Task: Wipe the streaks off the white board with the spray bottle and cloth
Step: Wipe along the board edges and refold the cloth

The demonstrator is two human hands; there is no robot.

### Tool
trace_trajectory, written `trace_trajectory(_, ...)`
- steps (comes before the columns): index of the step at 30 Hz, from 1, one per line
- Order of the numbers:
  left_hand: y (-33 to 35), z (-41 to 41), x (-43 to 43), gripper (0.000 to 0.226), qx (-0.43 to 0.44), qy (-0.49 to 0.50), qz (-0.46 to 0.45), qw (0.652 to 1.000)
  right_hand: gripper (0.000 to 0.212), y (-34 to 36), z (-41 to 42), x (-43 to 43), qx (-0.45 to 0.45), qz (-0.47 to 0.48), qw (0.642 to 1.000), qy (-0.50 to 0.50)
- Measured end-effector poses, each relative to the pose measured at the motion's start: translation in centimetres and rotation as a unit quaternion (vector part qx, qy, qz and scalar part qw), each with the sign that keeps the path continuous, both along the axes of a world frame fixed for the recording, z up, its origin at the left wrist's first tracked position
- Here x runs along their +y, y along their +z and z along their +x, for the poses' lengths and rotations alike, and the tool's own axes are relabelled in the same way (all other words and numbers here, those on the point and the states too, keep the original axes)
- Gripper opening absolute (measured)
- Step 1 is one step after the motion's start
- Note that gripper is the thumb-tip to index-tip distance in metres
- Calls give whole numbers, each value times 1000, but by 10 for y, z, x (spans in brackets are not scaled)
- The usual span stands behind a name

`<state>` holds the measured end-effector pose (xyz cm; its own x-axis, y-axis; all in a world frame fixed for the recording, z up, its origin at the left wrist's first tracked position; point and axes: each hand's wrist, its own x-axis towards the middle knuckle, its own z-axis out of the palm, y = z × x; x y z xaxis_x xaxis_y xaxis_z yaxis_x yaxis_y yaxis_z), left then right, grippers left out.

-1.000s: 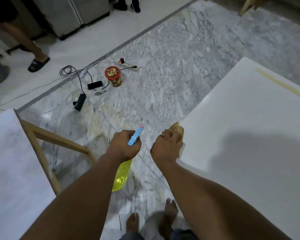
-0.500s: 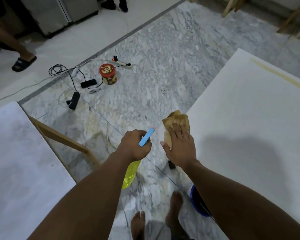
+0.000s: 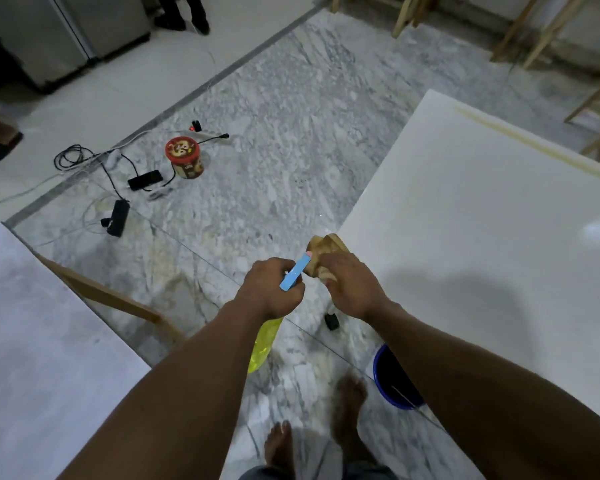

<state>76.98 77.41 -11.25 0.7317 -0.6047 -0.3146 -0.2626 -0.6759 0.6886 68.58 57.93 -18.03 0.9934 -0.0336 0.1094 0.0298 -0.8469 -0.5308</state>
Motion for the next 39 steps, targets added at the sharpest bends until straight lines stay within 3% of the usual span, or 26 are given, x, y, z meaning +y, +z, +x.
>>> trace_trajectory(2, 5, -1, -3, 16, -1, -9, 4, 1000, 23, 25, -14, 10, 10, 174, 978, -116)
trace_trajectory(3, 13, -9, -8, 15, 2, -16, 3, 1000, 19, 44, -30, 8, 40, 282, 929, -237)
trace_trajectory(4, 15, -8, -9, 14, 2, -16, 5, 1000, 22, 58, -34, 6, 68, 422, 839, -337)
trace_trajectory(5, 18, -11, -12, 14, 3, -18, 2, 1000, 31, 69, -43, 0, 80, 562, 727, -385)
trace_trajectory(6, 22, -15, -17, 14, 4, -22, 2, 1000, 38, 80, -56, -8, 82, 678, 615, -394)
trace_trajectory(7, 26, -19, -22, 14, 5, -29, 2, 1000, 41, 91, -68, -15, 78, 752, 526, -388)
trace_trajectory(8, 30, -26, -28, 15, 7, -37, 4, 999, 42, 99, -83, -22, 71, 791, 470, -386)
trace_trajectory(9, 35, -37, -36, 17, 11, -45, 3, 999, 41, 107, -99, -28, 60, 810, 446, -377)
trace_trajectory(13, 43, -70, -61, 16, 20, -44, -3, 999, 52, 113, -133, -50, 33, 837, 429, -337)
trace_trajectory(15, 47, -90, -77, 17, 24, -34, -1, 999, 51, 119, -147, -66, 41, 827, 451, -332)
trace_trajectory(18, 48, -119, -97, 22, 14, -21, 13, 1000, 66, 118, -171, -97, 62, 821, 462, -330)
trace_trajectory(21, 50, -155, -120, 20, 20, 17, 33, 999, 43, 120, -197, -134, 102, 844, 432, -302)
trace_trajectory(22, 50, -168, -129, 19, 19, 31, 43, 998, 39, 126, -206, -145, 124, 839, 444, -288)
trace_trajectory(26, 56, -234, -172, 14, 15, 51, 59, 997, 60, 142, -246, -200, 172, 819, 474, -273)
trace_trajectory(29, 57, -278, -195, 19, 31, 85, 41, 995, 64, 133, -266, -231, 202, 816, 469, -272)
trace_trajectory(39, 73, -372, -227, 16, 35, 95, 56, 993, 51, 136, -321, -239, 260, 778, 530, -214)
